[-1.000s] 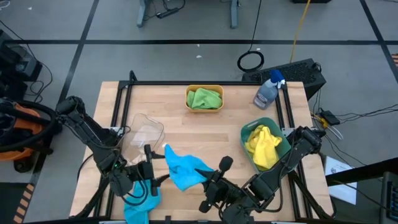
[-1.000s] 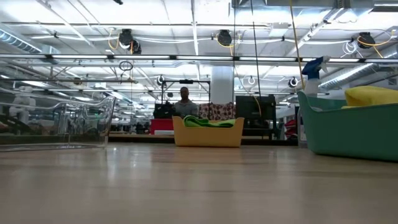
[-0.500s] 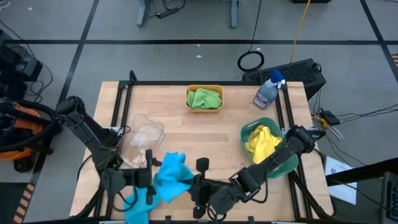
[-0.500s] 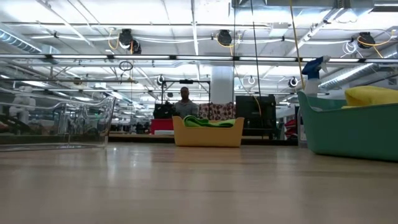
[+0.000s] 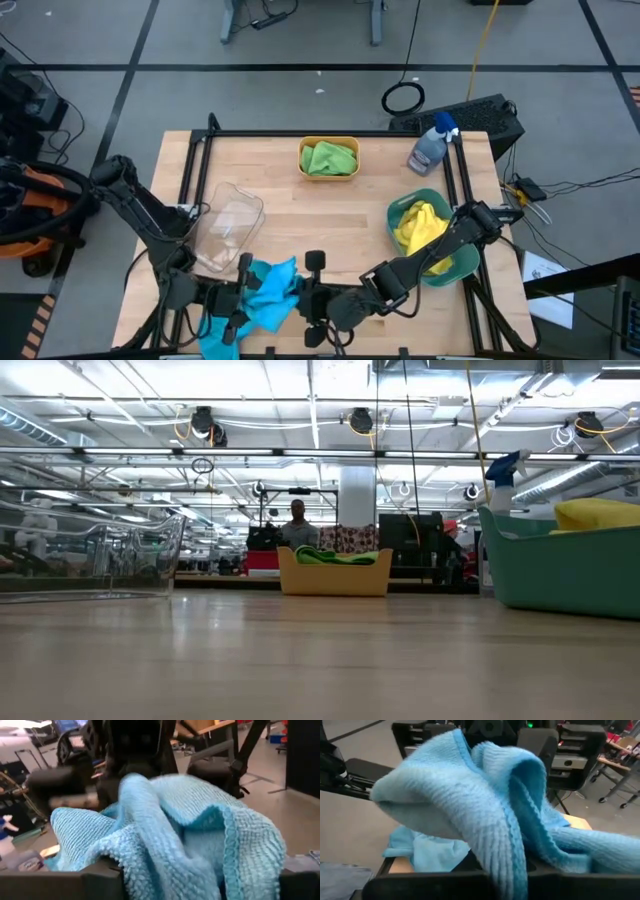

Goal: Sort microfiber towel by color & place in baskets
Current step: Put the top blue microfiber cloth into the transparent bin

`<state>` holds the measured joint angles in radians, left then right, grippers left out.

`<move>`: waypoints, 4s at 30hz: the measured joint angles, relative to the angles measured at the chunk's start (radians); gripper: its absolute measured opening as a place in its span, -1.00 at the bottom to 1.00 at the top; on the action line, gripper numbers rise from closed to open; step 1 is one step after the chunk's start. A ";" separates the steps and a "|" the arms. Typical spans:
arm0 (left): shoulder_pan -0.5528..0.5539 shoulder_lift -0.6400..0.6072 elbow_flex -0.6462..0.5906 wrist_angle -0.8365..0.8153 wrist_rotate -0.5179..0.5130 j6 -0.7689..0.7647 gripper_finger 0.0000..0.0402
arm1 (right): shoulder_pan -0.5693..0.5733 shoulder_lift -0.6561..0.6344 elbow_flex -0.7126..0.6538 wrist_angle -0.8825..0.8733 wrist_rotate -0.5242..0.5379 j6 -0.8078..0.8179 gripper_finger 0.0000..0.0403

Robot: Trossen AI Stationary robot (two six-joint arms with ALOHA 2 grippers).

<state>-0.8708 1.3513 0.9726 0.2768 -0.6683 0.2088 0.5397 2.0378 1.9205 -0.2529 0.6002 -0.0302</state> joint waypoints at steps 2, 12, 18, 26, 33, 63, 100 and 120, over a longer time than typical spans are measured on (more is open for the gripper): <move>0.002 0.014 0.000 0.034 0.008 0.027 -0.05 | -0.004 0.007 0.000 -0.005 -0.008 0.000 -0.95; 0.001 0.037 0.000 0.087 0.009 0.093 -0.82 | -0.005 0.021 -0.001 -0.008 -0.005 0.065 -0.75; -0.001 0.037 0.000 0.055 0.002 0.092 -0.89 | 0.014 0.021 -0.001 -0.023 0.011 0.072 -0.41; -0.036 -0.033 0.000 -0.146 -0.130 0.006 -0.93 | 0.073 0.019 -0.001 -0.187 0.250 0.134 -0.14; -0.086 -0.146 0.000 -0.539 -0.387 -0.262 -0.93 | 0.103 0.019 -0.001 -0.308 0.291 0.219 -0.15; 0.092 -0.325 -0.327 -1.665 -0.609 -1.800 -0.89 | 0.086 0.018 -0.001 -0.297 0.288 0.202 -0.29; 0.137 -0.324 -0.330 -1.435 -0.058 -1.557 0.35 | 0.085 0.018 -0.001 -0.318 0.285 0.227 -0.29; 0.137 -0.325 -0.295 -1.438 0.368 -1.508 0.34 | 0.084 0.018 -0.001 -0.318 0.285 0.228 -0.29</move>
<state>-0.7334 1.0267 0.6773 -1.1610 -0.3003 -1.2988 0.6238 2.0556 1.9198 -0.5705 0.8848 0.1978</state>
